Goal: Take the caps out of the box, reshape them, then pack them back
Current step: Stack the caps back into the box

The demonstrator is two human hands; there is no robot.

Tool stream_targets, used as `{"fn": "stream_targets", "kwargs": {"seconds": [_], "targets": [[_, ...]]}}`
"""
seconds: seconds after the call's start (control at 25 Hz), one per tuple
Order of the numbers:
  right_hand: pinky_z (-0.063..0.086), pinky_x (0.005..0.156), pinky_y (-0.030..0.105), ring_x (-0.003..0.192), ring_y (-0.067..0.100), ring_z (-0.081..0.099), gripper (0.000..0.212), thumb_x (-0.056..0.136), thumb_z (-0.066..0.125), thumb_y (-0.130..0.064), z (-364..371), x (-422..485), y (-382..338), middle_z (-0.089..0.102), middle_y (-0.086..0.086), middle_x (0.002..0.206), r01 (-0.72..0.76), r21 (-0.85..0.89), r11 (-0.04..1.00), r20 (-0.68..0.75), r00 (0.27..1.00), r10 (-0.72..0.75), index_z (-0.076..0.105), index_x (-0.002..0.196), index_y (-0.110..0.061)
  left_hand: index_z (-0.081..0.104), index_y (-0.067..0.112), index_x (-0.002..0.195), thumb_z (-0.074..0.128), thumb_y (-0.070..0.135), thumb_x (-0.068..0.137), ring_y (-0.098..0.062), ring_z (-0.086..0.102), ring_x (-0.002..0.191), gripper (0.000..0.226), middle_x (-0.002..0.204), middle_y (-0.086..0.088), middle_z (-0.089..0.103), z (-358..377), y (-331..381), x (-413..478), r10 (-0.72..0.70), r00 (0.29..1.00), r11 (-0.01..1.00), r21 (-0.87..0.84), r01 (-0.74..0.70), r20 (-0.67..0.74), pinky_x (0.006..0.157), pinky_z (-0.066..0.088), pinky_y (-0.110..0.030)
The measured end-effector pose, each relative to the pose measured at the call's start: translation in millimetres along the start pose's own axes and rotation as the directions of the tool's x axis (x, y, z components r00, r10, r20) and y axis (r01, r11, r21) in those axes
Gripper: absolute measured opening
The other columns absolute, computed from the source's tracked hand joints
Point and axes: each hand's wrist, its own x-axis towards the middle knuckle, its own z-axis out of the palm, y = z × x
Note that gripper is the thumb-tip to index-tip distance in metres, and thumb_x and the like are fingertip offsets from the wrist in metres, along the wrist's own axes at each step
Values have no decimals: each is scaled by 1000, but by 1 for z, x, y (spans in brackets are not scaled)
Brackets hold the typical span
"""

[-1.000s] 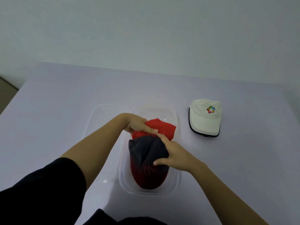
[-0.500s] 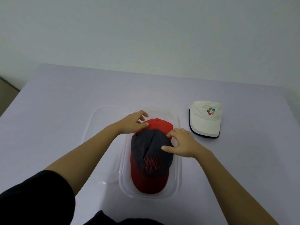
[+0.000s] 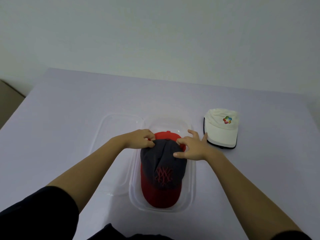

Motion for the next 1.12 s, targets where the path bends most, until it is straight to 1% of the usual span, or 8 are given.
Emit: {"fn": "stream_targets", "kwargs": {"seconds": [0.16, 0.2, 0.28, 0.4, 0.6, 0.92, 1.04, 1.12], "targets": [[-9, 109, 67, 142, 20, 19, 40, 92, 46, -48, 5, -4, -4, 46, 2, 137, -8, -25, 1000, -57, 998, 6, 42, 128, -30, 51, 18, 80, 53, 23, 90, -26, 53, 102, 12, 111, -7, 53, 6, -4, 0, -3, 999, 997, 82, 6, -35, 91, 43, -37], [-1, 110, 67, 134, 20, 32, 37, 91, 49, -48, 7, -6, -2, 52, 0, 129, -3, 22, 1000, -66, 998, 5, 44, 122, -29, 52, 21, 85, 53, 21, 89, -25, 53, 104, 4, 113, -6, 54, 8, -5, 0, 5, 999, 998, 57, -2, -50, 93, 44, -36], [7, 110, 65, 121, 19, 45, 46, 85, 56, -52, 10, -9, 4, 54, -3, 125, 20, 117, 993, -72, 997, -12, 41, 123, -29, 52, 24, 113, 52, 16, 89, -20, 49, 118, 26, 128, -1, 51, 12, -3, -4, 25, 995, 998, -53, -31, -100, 100, 43, -35], [-3, 114, 60, 140, 21, 27, 90, 73, 64, -63, 16, -19, 4, 31, -2, 151, 71, 147, 987, -50, 997, -64, 20, 144, -30, 32, 21, 144, 46, 32, 96, -17, 35, 137, 51, 150, 1, 35, 27, 7, -10, 22, 972, 992, -116, -50, -235, 111, 30, -32], [-15, 113, 54, 145, 19, -18, 137, 60, 69, -69, 53, -34, -7, -23, 2, 157, 34, -2, 999, -73, 997, -34, -28, 144, -23, 26, 18, 147, 40, 46, 96, -21, 25, 142, 60, 155, -6, 26, 78, 14, -12, -73, 861, 990, -143, 0, -504, 114, 21, -33], [-21, 107, 48, 141, 25, -29, 141, 59, 68, -72, 86, -42, -18, -41, 4, 145, -34, -20, 999, -253, 967, 28, -42, 131, -19, 19, 35, 148, 38, 52, 94, -24, 10, 147, 59, 161, -5, -2, 89, 11, -7, -41, 903, 987, -159, -31, -427, 116, 15, -38], [-16, 113, 41, 136, 20, -38, 137, 59, 63, -77, 77, -55, -9, -46, 1, 144, 65, 181, 981, -235, 972, -21, -42, 131, -28, 14, 34, 149, 32, 52, 95, -19, 1, 148, 60, 161, 1, -7, 76, 21, -11, -31, 871, 986, -160, -55, -491, 116, 8, -35], [-10, 114, 36, 139, 14, -34, 123, 63, 55, -78, 65, -62, 2, -42, -4, 148, 94, 373, 923, -341, 939, 42, -37, 133, -36, 12, 29, 151, 30, 51, 96, -14, 1, 147, 62, 161, 5, -5, 60, 38, -6, 2, 816, 986, -137, -100, -578, 114, 5, -29]]}}
